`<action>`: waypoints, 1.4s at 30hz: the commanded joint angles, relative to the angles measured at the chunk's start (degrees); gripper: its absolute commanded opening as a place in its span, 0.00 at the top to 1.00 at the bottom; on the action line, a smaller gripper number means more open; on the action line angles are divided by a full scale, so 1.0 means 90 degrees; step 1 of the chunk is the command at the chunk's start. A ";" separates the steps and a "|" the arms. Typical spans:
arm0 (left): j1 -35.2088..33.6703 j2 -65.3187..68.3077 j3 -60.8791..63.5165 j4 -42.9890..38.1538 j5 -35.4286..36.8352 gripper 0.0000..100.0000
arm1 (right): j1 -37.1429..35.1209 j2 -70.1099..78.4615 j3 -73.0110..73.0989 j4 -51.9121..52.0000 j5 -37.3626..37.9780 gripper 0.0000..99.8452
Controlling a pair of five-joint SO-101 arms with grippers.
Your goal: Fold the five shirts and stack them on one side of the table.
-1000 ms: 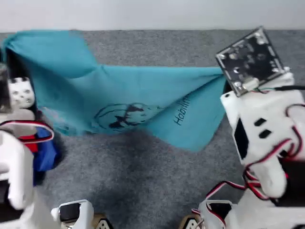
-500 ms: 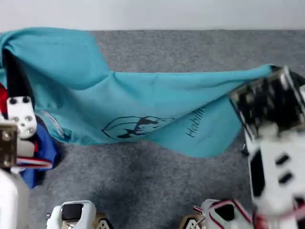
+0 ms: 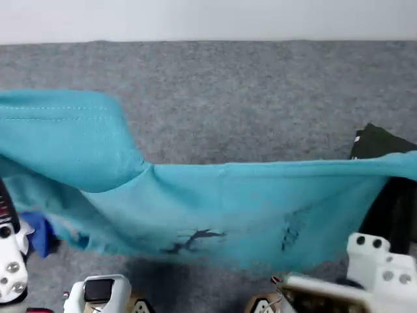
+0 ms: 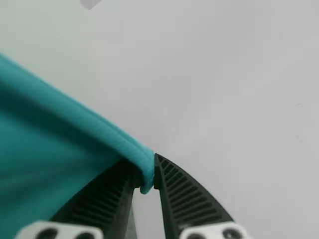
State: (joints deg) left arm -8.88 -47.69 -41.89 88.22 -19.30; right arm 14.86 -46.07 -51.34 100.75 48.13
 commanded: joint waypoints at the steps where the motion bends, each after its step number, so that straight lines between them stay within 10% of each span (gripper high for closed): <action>1: -0.0010 0.0127 0.0171 -0.0137 -0.0098 1.00 | 0.0093 0.0122 0.0352 0.0220 0.0068 0.99; 10: 0.0049 0.1045 0.2525 -0.0361 -0.0107 1.00 | -0.0210 0.1294 0.2618 -0.0474 0.0068 0.99; 21: 0.0049 0.2979 0.5055 -0.4259 -0.0078 1.00 | -0.0874 0.3053 0.4728 -0.3140 0.0029 0.99; 31: 0.0059 0.5031 0.4361 -0.6574 -0.0068 1.00 | -0.0825 0.4225 0.4806 -0.5231 0.0029 0.99; 42: 0.0127 0.7795 0.0532 -0.5695 -0.0068 1.00 | -0.0825 0.4811 0.4777 -0.6657 0.0059 0.99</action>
State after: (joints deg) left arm -7.65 19.82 -25.89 32.92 -19.47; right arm 7.03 -2.37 -7.56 43.25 48.04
